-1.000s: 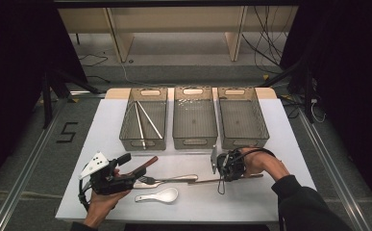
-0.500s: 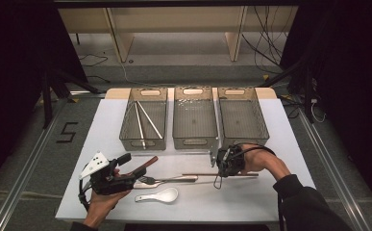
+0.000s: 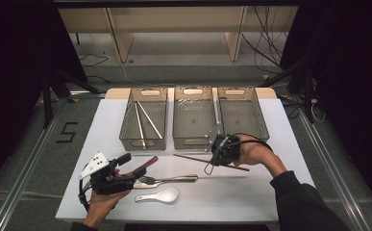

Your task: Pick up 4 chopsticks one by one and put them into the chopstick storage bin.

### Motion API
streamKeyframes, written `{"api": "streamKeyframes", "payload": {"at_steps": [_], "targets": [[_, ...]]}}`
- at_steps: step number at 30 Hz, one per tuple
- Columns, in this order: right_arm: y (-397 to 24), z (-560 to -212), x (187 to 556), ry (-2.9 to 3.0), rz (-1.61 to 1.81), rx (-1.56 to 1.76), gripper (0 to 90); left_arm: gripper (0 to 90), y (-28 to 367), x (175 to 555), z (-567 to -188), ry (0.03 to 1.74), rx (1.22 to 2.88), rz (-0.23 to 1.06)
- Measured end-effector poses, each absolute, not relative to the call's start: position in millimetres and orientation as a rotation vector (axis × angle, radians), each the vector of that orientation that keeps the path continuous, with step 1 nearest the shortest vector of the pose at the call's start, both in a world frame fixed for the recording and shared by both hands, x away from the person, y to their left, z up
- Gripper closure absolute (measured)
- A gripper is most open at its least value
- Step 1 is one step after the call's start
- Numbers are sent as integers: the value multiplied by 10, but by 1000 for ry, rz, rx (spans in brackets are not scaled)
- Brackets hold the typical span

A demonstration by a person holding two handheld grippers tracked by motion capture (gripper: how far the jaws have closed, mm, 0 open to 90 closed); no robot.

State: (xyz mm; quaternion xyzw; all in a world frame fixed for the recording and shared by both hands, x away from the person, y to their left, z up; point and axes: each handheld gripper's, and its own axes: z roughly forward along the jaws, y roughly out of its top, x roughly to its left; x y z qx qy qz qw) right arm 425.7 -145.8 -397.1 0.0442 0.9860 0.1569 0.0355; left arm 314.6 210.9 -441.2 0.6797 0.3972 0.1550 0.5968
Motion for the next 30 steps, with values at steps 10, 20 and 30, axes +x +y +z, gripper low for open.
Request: {"api": "streamKeyframes", "payload": {"at_steps": [10,20,30], "targets": [[-1321,-3765,4394,2930,739,332,858,180,2113,3147,-4412,922,1577,358],[-1204,-3593,4543,2826,962,489,858,179,2113,3147,-4412,922,1577,358],[-1054,-3546,4659,2750,1092,602,858,179,2120,3146,-4409,922,1577,359]]}}
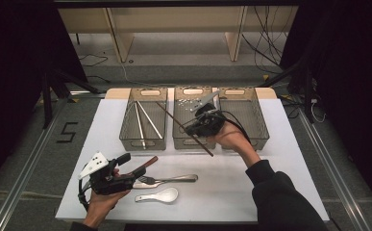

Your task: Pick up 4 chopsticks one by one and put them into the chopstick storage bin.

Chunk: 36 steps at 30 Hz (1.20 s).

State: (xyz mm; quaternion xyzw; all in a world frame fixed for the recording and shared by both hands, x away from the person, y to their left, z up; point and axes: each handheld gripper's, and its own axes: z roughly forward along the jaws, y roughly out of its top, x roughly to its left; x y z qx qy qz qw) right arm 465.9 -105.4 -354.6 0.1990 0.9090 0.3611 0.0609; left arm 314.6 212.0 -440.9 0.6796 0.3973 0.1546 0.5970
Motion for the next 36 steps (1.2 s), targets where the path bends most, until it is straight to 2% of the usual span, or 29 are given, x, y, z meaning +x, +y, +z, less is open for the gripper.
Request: {"api": "streamKeyframes", "payload": {"at_steps": [36], "targets": [[-377,-3429,4901,2564,1366,858,857,179,2126,3141,-4403,918,1580,356]]}}
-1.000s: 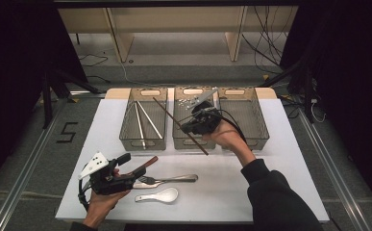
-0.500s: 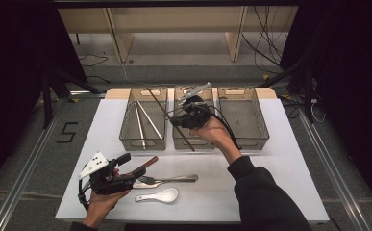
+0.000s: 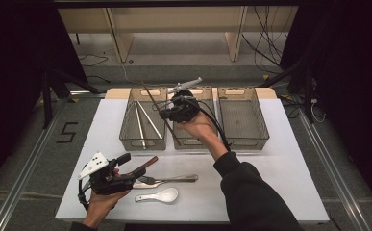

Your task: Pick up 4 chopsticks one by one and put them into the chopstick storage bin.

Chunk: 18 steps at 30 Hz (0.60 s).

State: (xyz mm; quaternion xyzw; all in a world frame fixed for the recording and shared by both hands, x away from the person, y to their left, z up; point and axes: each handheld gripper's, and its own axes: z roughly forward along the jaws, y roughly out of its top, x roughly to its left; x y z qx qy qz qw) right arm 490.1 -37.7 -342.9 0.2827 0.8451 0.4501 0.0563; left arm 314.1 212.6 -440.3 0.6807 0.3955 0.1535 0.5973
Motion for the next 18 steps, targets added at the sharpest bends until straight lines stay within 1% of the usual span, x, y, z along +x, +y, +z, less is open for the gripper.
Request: {"api": "streamKeyframes", "payload": {"at_steps": [18], "targets": [[-87,-3416,5054,2508,1402,930,857,179,2126,3141,-4400,916,1574,355]]}}
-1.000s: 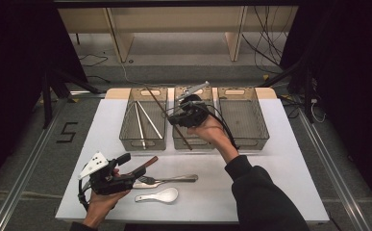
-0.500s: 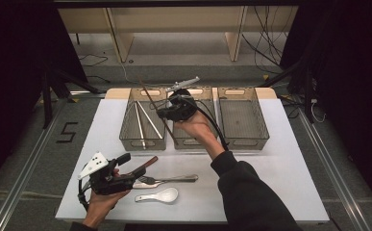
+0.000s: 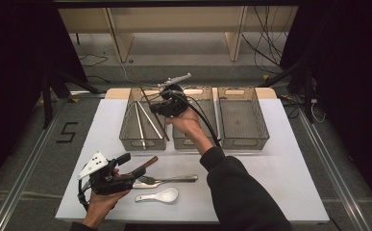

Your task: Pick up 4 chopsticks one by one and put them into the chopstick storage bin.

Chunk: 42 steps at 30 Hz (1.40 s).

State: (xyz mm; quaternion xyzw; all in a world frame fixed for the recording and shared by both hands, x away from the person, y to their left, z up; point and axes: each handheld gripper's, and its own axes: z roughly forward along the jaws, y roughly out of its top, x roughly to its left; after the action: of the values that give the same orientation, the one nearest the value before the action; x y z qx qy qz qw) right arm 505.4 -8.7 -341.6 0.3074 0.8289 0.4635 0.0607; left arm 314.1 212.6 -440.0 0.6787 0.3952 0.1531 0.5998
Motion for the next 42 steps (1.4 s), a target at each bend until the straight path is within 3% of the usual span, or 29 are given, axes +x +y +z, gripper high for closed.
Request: {"api": "streamKeyframes", "payload": {"at_steps": [18,42], "targets": [[182,-3421,5180,2469,1391,973,857,179,2126,3138,-4395,910,1578,357],[227,-3673,5294,2468,1324,1057,855,179,2129,3135,-4395,909,1573,354]]}}
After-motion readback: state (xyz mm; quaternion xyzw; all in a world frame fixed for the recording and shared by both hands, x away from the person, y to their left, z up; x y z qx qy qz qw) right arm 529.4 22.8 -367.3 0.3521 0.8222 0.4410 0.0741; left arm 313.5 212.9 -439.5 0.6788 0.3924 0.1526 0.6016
